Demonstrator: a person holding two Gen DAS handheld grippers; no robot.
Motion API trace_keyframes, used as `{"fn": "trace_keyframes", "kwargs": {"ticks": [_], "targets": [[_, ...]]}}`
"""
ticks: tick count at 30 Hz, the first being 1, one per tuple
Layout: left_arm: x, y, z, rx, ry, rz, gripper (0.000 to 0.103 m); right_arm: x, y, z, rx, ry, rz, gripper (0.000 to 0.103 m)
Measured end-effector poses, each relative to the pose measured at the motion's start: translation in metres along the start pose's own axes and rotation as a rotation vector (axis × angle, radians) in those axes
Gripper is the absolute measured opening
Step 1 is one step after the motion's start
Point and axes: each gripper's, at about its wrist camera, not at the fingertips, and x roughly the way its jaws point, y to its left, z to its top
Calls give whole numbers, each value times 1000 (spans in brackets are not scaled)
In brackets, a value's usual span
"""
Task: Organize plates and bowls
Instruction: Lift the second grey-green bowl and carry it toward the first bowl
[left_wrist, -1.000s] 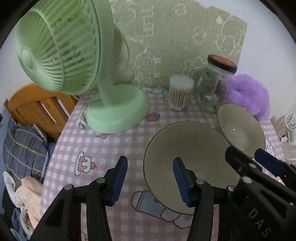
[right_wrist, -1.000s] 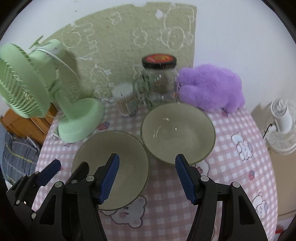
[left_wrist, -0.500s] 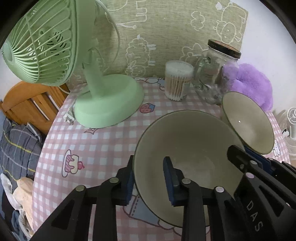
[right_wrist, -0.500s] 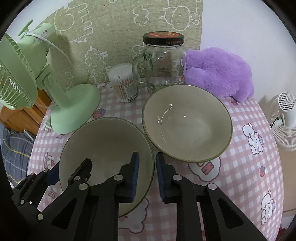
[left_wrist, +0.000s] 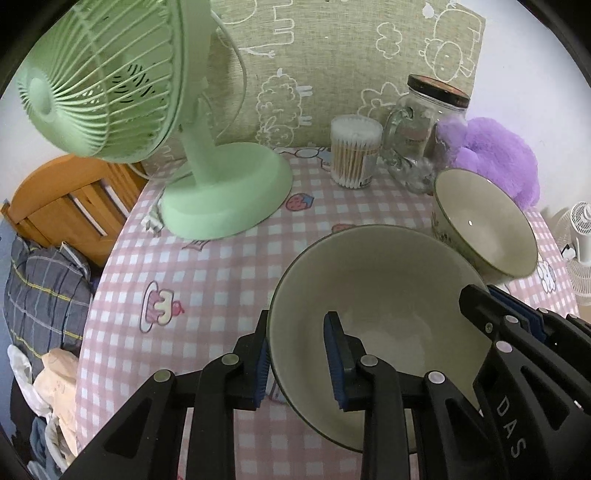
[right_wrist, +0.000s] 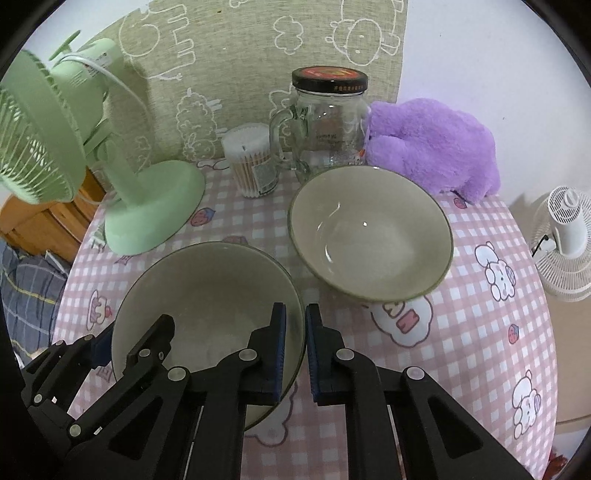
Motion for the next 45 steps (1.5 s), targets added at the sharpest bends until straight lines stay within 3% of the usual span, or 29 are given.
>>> {"fn": "trace_keyframes", "kwargs": {"ticks": [20, 45], "targets": [[-51, -5, -57, -29, 14, 21, 26, -50, -9, -57, -7, 38, 37, 14], [-168, -25, -85, -71, -123, 48, 25, -174, -30, -85, -54, -107, 66, 14]]}}
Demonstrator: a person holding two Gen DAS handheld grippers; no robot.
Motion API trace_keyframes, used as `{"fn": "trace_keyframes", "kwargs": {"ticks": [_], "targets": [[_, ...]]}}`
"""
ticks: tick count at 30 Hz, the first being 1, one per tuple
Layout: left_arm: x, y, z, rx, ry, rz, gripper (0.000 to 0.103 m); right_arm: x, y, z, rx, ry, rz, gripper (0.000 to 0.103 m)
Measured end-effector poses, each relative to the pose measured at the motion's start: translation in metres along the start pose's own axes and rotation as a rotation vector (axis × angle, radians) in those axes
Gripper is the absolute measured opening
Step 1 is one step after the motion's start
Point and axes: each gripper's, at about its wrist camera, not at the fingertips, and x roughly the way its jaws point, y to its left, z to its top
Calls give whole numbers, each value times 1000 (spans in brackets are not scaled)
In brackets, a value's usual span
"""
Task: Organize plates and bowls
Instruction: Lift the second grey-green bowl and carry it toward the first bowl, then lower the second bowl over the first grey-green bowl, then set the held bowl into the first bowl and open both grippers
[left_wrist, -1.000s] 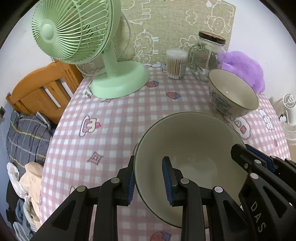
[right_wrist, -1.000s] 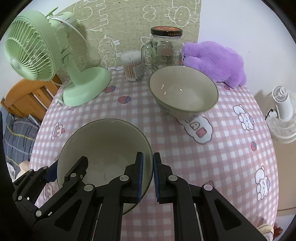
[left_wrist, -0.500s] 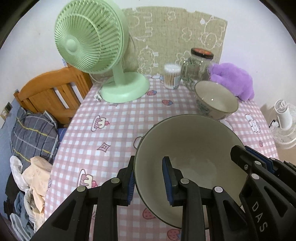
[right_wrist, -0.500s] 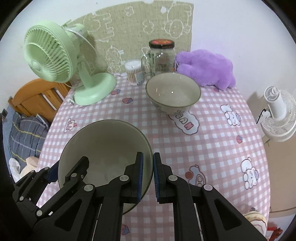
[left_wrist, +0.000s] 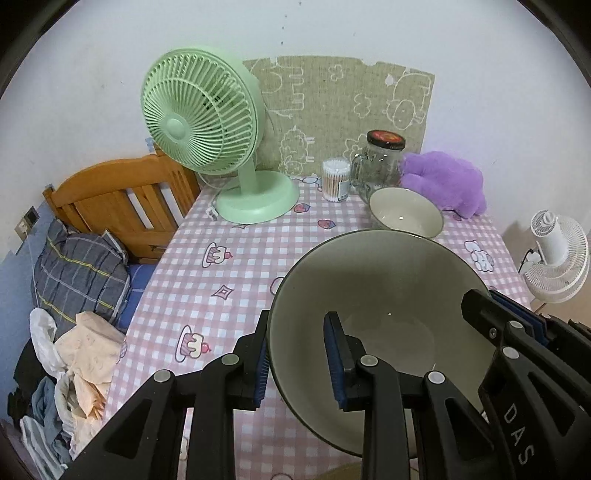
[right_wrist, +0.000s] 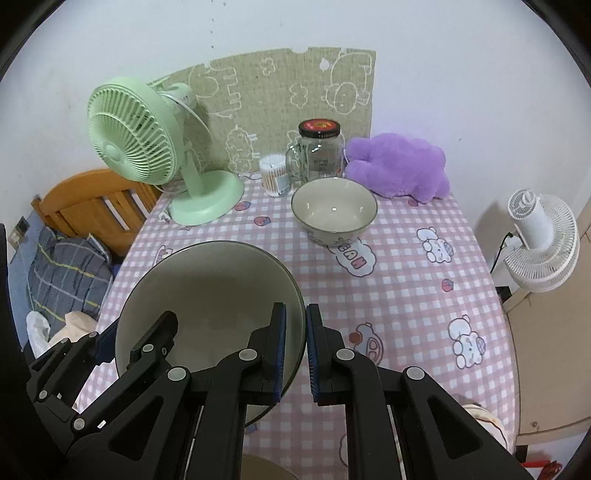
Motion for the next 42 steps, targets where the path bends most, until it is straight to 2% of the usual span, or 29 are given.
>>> {"fn": "trace_keyframes", "kwargs": {"ticks": [13, 19, 31, 42], "targets": [[-39, -11, -31, 32, -30, 10, 26, -45, -10, -33, -13, -26, -6, 14], [-48, -9, -53, 13, 2, 10, 26, -57, -12, -55, -29, -15, 11, 14], [-52, -10, -95, -2, 64, 12, 26, -59, -15, -97, -53, 49, 28, 14], [-35, -1, -124, -9, 141, 17, 26, -38, -8, -126, -71, 138, 45, 14]]}}
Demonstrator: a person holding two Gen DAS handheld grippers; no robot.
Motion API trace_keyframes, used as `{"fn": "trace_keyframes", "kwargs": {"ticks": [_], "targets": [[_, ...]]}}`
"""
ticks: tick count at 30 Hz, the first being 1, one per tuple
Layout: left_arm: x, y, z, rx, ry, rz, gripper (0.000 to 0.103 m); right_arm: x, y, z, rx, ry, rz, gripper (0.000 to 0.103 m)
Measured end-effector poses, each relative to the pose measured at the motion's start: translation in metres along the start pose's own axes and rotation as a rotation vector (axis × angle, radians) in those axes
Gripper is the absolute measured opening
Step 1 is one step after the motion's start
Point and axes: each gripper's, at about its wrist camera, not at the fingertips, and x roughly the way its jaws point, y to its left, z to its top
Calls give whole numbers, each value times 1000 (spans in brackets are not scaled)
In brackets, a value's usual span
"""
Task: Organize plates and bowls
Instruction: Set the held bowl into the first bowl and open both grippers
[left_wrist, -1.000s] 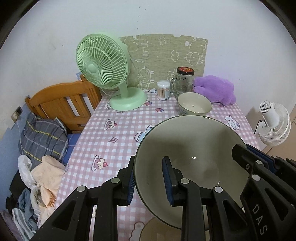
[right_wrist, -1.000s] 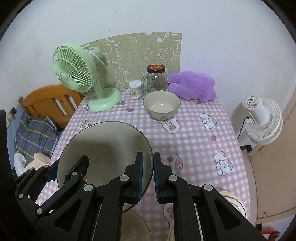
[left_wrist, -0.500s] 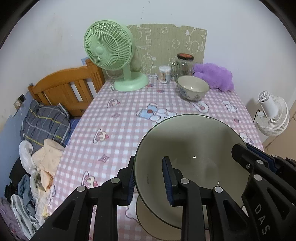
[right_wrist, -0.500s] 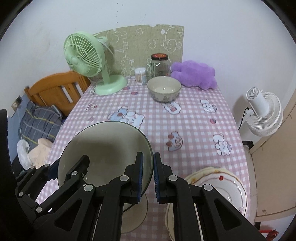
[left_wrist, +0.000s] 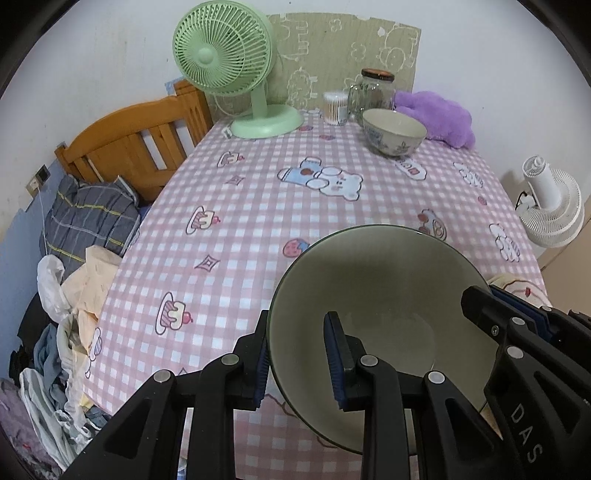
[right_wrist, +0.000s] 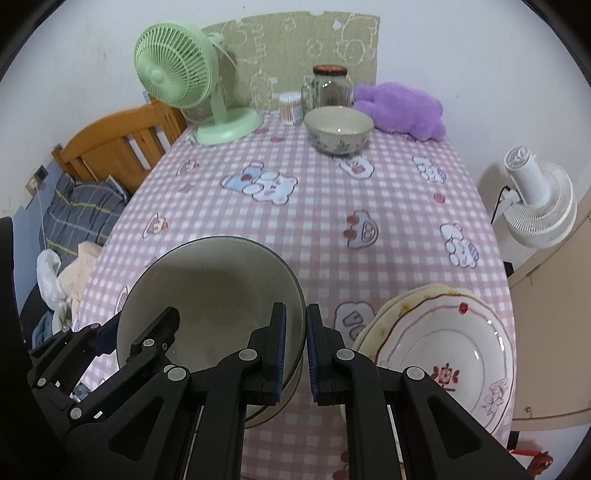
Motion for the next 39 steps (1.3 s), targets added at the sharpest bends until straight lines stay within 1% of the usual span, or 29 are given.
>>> {"fn": "trace_keyframes", "kwargs": {"ticks": [6, 19, 21, 27, 29, 31, 34, 36, 37, 38, 39], "targets": [[9, 3, -6, 3, 7, -1, 25, 10, 4, -5, 0, 15, -8, 14], [32, 7, -18, -9, 71, -28, 26, 32, 7, -15, 2, 70, -34, 14], [32, 6, -19, -3, 66, -24, 25, 35, 7, -16, 0, 78, -38, 14], [32, 4, -21, 16, 50, -9, 26, 35, 9, -18, -12, 66, -55, 14], [31, 3, -22, 21, 45, -11, 26, 35, 8, -21, -7, 63, -53, 17], [31, 4, -22, 21, 48, -25, 33, 35, 7, -22, 3, 62, -50, 18], [32, 4, -19, 33, 80, -68, 43, 35, 6, -21, 12, 67, -40, 18], [31, 5, -18, 38, 92, -95, 47, 36, 3, -20, 36, 80, -21, 19], [30, 6, -17, 42, 90, -107, 54, 35, 2, -20, 46, 86, -18, 20], [28, 6, -16, 49, 84, -111, 59, 35, 2, -19, 55, 86, -13, 20], [25, 7, -15, 61, 76, -113, 64, 33, 3, -18, 63, 85, -6, 30]]}}
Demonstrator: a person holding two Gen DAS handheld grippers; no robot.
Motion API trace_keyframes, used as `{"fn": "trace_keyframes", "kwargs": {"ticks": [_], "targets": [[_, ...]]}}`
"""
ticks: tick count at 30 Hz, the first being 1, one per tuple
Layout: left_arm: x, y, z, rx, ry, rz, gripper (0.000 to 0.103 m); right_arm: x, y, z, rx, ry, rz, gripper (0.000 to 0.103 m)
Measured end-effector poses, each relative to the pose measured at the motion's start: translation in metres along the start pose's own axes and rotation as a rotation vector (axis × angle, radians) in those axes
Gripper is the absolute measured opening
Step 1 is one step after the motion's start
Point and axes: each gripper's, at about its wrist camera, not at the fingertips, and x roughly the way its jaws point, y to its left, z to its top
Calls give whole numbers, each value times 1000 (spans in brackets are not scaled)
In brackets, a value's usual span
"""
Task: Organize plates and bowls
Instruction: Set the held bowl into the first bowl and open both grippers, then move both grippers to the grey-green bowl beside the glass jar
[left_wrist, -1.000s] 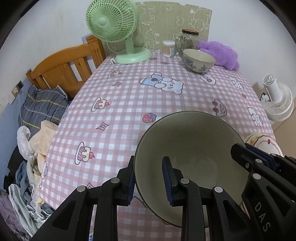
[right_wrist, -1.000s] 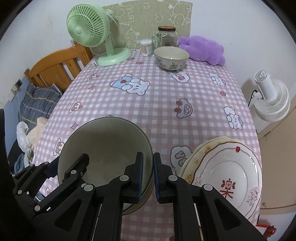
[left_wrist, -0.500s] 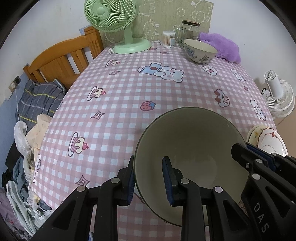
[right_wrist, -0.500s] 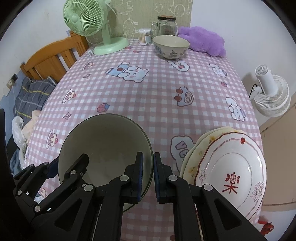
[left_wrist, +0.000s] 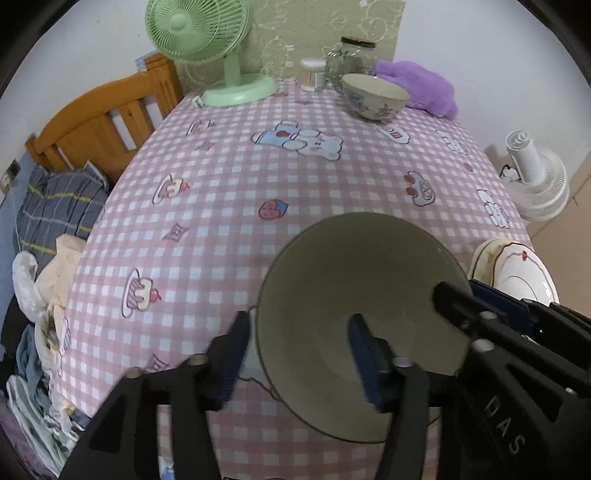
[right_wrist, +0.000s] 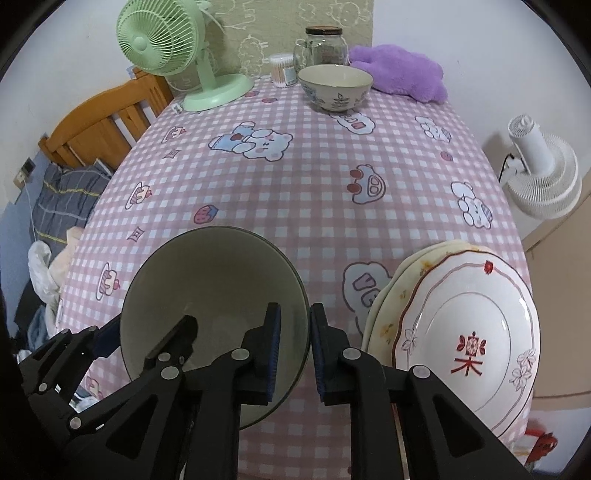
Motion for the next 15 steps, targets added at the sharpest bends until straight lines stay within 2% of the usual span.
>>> {"fn": "trace_keyframes", "kwargs": {"ticks": [1, 3, 6, 15], "targets": [[-2, 1, 1, 8, -6, -5, 71, -2, 1, 1, 7, -4, 8, 47], [-7, 3, 4, 25, -14, -26, 77, -9, 5, 2, 21, -24, 20, 61], [-14, 9, 9, 43, -30, -30, 83, -18, 14, 4, 26, -43, -17, 67], [-38, 25, 33, 75, -95, -81, 84, -50, 30, 18, 66, -137, -61, 68]]}}
